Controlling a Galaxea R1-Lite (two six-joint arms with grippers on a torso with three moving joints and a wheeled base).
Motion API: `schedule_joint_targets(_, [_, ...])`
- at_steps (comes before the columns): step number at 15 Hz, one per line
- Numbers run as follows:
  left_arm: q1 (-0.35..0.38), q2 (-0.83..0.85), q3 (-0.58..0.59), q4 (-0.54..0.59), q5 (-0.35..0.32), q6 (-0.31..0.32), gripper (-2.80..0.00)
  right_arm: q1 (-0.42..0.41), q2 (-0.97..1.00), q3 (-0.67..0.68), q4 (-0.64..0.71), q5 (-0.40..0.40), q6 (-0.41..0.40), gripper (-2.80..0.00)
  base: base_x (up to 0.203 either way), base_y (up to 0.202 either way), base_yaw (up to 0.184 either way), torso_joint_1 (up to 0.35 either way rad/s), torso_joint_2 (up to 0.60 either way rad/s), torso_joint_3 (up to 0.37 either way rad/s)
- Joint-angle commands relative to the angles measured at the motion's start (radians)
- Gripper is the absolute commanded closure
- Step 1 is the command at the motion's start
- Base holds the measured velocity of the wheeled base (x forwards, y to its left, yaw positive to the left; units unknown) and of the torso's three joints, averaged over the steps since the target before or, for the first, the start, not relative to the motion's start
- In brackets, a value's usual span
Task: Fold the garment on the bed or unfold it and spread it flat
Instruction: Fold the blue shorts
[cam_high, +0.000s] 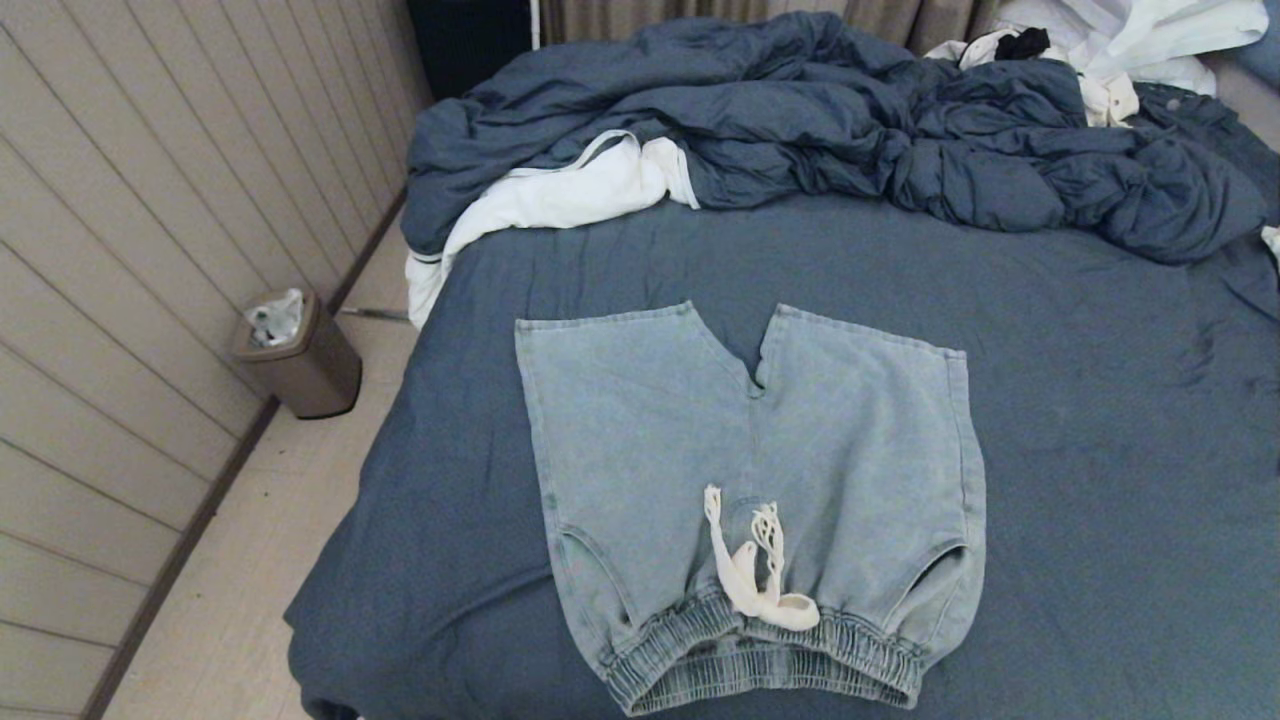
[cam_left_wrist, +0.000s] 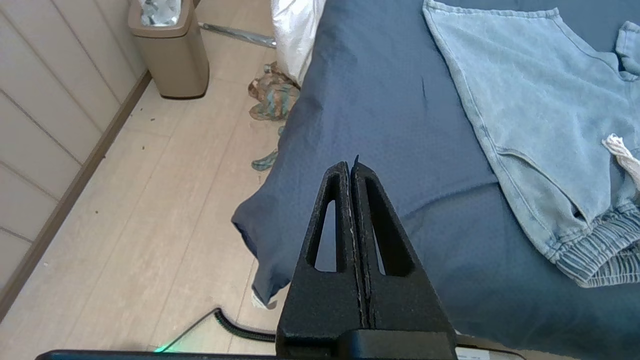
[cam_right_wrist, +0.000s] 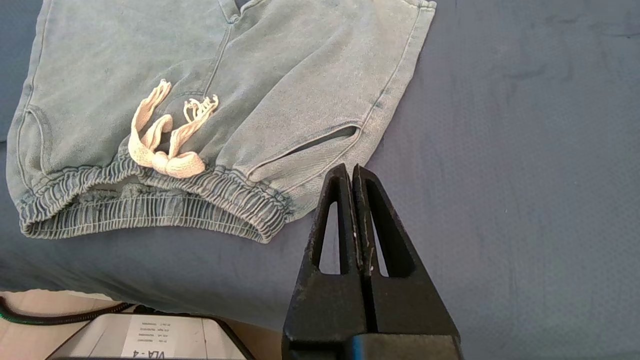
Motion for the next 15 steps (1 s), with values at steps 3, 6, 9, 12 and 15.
schedule_joint_targets(3, [0.0,0.001,0.0,0.0,0.0,-0.001,0.0,0.0,0.001,0.0,-0.001,0.004,-0.004,0.0,0.0,0.0,0.0,0.0,0.0,0.0])
schedule_joint_targets(6, [0.002,0.0,-0.005,0.013,0.002,0.007,0.0,0.0,0.002,-0.013,0.025,0.005,-0.019,0.0,0.0,0.0,0.0,0.0,0.0,0.0])
schedule_joint_targets(9, [0.001,0.021,-0.073,0.081,-0.011,0.042,0.0,0.002,0.073,-0.162,0.156,0.017,-0.021,0.0,0.0,0.0,0.0,0.0,0.0,0.0])
schedule_joint_targets(12, [0.0,0.19,-0.348,0.163,-0.049,0.025,0.0,0.026,0.344,-0.434,0.236,0.039,-0.018,0.0,0.0,0.0,0.0,0.0,0.0,0.0])
schedule_joint_targets(15, [0.0,0.499,-0.587,0.204,-0.076,-0.031,0.0,0.05,0.632,-0.655,0.261,0.047,0.015,0.0,0.0,0.0,0.0,0.0,0.0,0.0])
